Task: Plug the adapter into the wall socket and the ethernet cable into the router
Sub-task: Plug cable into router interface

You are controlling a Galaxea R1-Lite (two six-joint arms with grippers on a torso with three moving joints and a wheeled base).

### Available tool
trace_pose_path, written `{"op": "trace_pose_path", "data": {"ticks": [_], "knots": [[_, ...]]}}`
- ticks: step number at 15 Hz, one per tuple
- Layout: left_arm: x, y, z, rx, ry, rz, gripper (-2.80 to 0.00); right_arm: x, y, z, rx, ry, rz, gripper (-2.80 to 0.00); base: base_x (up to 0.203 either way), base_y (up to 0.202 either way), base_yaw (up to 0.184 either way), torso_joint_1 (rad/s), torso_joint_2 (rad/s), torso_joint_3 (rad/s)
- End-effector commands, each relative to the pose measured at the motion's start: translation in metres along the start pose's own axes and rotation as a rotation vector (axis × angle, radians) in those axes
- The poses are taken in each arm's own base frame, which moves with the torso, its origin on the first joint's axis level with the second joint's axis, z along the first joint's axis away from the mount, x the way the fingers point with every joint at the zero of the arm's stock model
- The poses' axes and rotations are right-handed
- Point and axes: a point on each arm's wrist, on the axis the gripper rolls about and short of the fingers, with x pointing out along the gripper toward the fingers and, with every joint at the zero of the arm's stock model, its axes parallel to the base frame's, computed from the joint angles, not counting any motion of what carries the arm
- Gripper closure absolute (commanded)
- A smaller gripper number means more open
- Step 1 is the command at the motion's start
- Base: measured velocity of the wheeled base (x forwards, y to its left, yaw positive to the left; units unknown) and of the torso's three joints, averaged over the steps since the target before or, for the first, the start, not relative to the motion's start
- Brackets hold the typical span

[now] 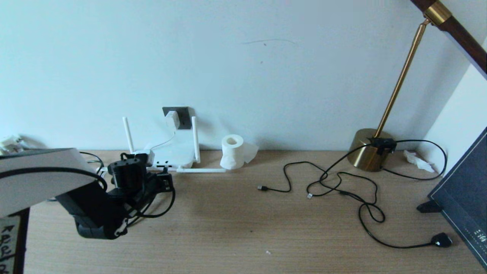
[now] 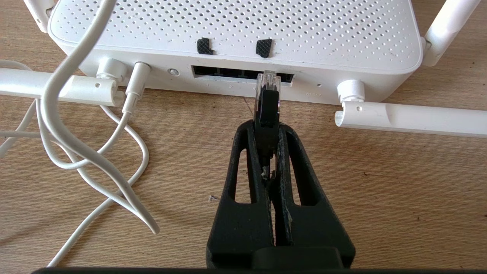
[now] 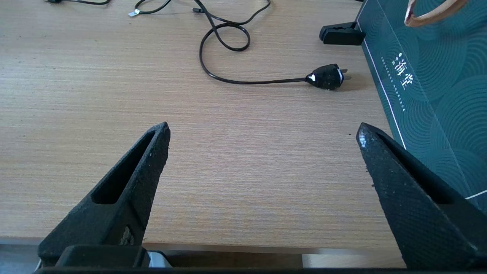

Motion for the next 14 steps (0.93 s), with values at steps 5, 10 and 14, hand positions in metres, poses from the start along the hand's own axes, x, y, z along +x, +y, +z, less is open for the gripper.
{"op": "trace_pose_path", "data": {"ticks": [5, 10, 14], "knots": [[0.0004, 0.0, -0.0007, -0.001, -0.003, 0.001, 0.0, 0.0001, 0.0, 0.0, -0.002, 0.003, 0.0, -2.8, 0.0, 0.0, 0.0, 0.0, 0.0, 0.0], [0.0005, 0.0006, -0.0007, -0.001, -0.003, 0.002, 0.0, 0.0001, 0.0, 0.0, 0.0, 0.003, 0.0, -2.8, 0.0, 0.0, 0.0, 0.0, 0.0, 0.0], [0.0011, 0.0005, -0.0014, -0.001, -0.001, 0.002, 0.0, 0.0001, 0.0, 0.0, -0.001, 0.003, 0.0, -2.8, 0.0, 0.0, 0.0, 0.0, 0.0, 0.0]]}}
